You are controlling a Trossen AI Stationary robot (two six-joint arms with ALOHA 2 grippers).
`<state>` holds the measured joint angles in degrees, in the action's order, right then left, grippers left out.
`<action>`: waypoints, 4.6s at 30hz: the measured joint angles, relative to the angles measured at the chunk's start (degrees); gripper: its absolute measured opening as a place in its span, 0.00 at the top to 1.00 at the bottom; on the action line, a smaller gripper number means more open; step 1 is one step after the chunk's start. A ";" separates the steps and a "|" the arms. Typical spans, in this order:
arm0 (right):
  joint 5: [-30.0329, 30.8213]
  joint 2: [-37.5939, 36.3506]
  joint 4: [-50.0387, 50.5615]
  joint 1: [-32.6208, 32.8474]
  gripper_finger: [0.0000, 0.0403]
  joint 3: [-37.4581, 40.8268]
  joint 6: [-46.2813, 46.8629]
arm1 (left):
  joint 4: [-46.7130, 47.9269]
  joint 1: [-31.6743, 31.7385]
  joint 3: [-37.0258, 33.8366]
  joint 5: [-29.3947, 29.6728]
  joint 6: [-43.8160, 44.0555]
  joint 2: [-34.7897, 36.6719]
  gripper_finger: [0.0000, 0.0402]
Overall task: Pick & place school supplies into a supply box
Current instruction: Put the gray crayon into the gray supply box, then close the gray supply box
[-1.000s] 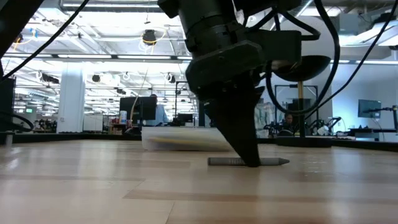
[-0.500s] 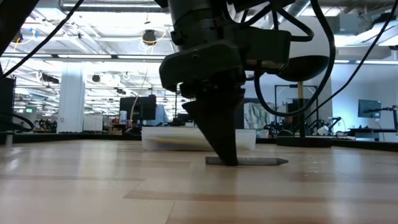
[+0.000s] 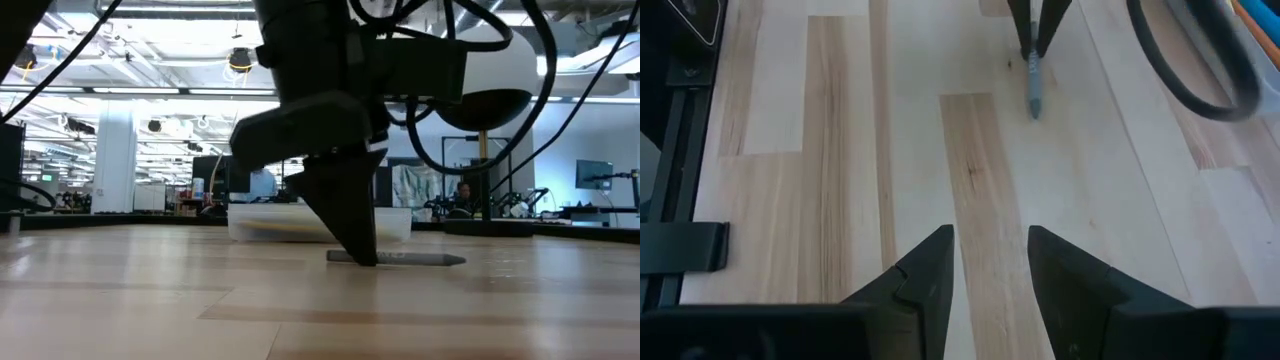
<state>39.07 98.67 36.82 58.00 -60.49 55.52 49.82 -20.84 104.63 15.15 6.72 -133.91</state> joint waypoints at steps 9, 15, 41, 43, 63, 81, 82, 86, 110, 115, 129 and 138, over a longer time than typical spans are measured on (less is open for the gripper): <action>0.00 0.00 0.00 0.00 0.70 0.00 0.01 | 0.67 -3.37 -0.25 10.74 2.30 -0.35 0.97; 1.40 0.00 0.00 0.00 0.70 0.00 -0.03 | 4.98 -4.61 0.90 16.95 3.26 -0.69 0.98; 1.75 0.02 0.00 -0.01 0.70 0.00 -0.47 | 38.05 1.26 7.49 35.77 20.98 -0.30 0.98; 1.81 0.02 0.00 -0.02 0.70 0.00 -0.47 | 38.16 2.76 7.12 36.36 20.72 -0.30 0.97; 3.08 0.02 0.00 -0.02 0.70 -0.02 -0.56 | 36.14 9.88 6.54 33.11 17.81 -0.26 0.90; 4.44 0.02 0.00 -0.02 0.70 0.00 -0.56 | 32.27 9.83 6.56 30.60 12.41 -0.26 0.90; 4.44 0.02 0.00 -0.01 0.70 0.00 -0.56 | 32.31 9.83 6.56 30.52 12.35 -0.26 0.90; 4.46 0.02 0.00 -0.02 0.70 0.00 -0.56 | 32.67 9.83 6.56 30.51 12.33 -0.24 0.90; 15.35 0.02 -3.20 -4.64 0.70 0.00 -7.40 | 39.83 8.07 6.39 35.73 17.16 4.91 0.58; 15.22 0.02 -5.48 -7.32 0.70 2.13 -7.99 | 40.17 6.61 6.37 38.67 18.05 10.69 0.58; 28.02 0.04 -13.63 -13.94 0.70 5.68 -23.76 | -2.20 11.37 -34.88 41.93 1.64 47.90 0.58; 21.69 -0.09 -27.28 -28.93 0.70 5.68 -37.07 | -63.81 33.63 -71.92 13.19 -20.91 71.78 0.58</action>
<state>60.76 98.59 9.54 29.06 -54.81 18.45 -13.99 12.79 32.72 28.33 -14.18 -62.13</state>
